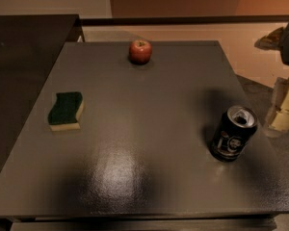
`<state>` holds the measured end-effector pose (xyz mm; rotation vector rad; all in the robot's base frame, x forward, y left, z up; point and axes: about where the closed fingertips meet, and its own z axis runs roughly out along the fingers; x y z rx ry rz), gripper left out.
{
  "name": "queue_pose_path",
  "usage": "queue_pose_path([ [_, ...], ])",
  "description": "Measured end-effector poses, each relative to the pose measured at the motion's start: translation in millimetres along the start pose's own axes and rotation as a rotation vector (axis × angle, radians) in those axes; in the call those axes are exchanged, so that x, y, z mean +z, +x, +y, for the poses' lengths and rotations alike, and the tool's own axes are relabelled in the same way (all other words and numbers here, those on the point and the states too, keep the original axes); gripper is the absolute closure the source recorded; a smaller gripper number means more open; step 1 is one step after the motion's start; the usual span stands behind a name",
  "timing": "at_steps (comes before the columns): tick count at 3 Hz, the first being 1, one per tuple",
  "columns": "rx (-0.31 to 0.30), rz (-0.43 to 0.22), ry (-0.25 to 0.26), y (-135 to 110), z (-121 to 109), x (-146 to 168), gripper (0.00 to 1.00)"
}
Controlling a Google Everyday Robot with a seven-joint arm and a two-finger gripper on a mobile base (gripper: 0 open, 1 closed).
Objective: Move pepsi can near apple
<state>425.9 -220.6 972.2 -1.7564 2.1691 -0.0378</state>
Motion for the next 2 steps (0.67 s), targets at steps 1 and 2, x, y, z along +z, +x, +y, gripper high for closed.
queue_pose_path([
  [1,-0.030,-0.060,-0.029,8.3,7.3,8.7,0.00],
  [2,-0.046,-0.116,-0.063,14.4,11.6,21.8,0.00],
])
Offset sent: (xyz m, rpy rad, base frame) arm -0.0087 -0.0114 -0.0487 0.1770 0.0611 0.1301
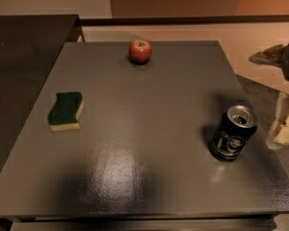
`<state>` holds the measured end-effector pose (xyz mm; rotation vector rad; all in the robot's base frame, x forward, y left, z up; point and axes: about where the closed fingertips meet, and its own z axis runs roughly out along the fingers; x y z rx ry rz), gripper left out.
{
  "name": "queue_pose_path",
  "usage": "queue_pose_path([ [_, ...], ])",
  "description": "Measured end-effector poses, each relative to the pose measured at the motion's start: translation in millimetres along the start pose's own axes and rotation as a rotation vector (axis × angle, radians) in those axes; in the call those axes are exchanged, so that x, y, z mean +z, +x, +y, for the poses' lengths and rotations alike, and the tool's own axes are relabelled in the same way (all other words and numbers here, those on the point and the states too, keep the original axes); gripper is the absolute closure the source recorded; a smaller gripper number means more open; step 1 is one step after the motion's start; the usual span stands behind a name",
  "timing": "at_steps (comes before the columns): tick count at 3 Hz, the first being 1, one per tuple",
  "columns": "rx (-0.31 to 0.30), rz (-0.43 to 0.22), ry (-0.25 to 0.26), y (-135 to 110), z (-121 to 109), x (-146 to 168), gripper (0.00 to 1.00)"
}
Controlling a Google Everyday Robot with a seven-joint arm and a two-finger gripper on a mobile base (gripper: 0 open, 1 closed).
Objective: Move pepsi can near apple
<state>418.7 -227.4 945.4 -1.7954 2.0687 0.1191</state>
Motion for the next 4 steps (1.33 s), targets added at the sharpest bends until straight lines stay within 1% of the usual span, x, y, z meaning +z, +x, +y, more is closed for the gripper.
queue_pose_path([
  [1,-0.007,-0.044,-0.040,0.9,5.3,16.8,0.00],
  [3,-0.019,-0.087,-0.116,-2.2,26.1,43.0,0.00],
  [4,-0.019,-0.100,-0.138,-2.4,32.5,46.2,0.16],
])
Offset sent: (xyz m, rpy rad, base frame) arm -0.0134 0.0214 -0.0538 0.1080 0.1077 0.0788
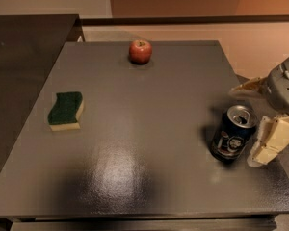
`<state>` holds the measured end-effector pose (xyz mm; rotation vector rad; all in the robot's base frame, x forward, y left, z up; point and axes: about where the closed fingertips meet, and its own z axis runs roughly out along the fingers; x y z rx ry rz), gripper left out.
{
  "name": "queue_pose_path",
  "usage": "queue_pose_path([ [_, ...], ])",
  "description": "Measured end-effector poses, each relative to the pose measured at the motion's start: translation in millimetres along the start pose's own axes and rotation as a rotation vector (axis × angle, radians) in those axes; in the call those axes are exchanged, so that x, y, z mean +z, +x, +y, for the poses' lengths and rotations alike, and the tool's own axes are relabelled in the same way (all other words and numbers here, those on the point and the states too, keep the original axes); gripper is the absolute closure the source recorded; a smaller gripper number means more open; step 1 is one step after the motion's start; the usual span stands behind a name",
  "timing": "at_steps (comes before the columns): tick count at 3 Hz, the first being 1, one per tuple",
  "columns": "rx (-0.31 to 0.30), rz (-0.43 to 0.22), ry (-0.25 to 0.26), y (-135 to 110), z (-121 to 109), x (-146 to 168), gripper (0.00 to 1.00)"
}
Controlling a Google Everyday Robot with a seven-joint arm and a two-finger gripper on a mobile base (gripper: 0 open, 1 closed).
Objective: Move pepsi can near apple
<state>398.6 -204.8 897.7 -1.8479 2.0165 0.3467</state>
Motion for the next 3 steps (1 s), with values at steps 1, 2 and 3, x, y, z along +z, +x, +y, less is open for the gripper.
queue_pose_path([
  [1,-0.005,-0.023,-0.012,-4.8,5.0,-2.2,0.40],
  [2,-0.009,-0.042,-0.018,-9.6,8.3,-5.0,0.63],
  [3,-0.014,-0.060,-0.006,-20.7,4.8,-13.0,0.85],
])
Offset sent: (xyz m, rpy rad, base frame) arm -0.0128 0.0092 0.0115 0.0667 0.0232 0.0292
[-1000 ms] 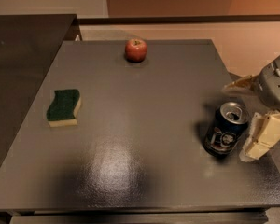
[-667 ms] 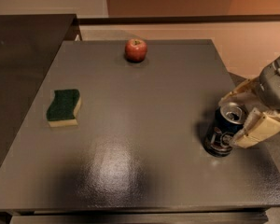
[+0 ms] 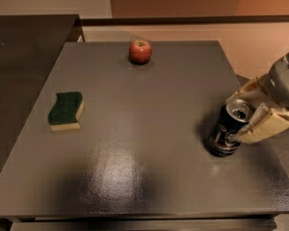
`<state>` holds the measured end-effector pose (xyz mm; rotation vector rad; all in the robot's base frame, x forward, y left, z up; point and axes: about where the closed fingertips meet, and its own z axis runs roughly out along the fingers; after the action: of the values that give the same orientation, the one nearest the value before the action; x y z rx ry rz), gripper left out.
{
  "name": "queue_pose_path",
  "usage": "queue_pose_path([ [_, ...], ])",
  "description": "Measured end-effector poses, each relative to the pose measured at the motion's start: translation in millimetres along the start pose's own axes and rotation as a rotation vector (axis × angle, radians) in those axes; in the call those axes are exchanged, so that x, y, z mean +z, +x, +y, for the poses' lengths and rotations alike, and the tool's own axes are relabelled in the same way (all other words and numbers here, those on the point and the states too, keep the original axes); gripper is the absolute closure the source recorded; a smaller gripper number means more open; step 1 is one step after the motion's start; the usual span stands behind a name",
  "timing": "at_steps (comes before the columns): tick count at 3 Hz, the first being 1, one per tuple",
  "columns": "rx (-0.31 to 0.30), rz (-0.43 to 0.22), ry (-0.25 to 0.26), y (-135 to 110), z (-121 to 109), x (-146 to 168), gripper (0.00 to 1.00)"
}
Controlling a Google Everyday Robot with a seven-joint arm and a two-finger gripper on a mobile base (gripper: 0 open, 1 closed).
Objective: Move pepsi can near apple
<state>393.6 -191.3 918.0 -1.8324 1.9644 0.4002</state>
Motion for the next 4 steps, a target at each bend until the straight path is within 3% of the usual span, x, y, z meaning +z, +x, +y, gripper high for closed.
queue_pose_path([
  [1,-0.003,-0.009,0.049,-22.4,-19.7,-11.5,1.00],
  [4,0.127,-0.002,0.211,-92.3,-146.9,-19.7,1.00],
])
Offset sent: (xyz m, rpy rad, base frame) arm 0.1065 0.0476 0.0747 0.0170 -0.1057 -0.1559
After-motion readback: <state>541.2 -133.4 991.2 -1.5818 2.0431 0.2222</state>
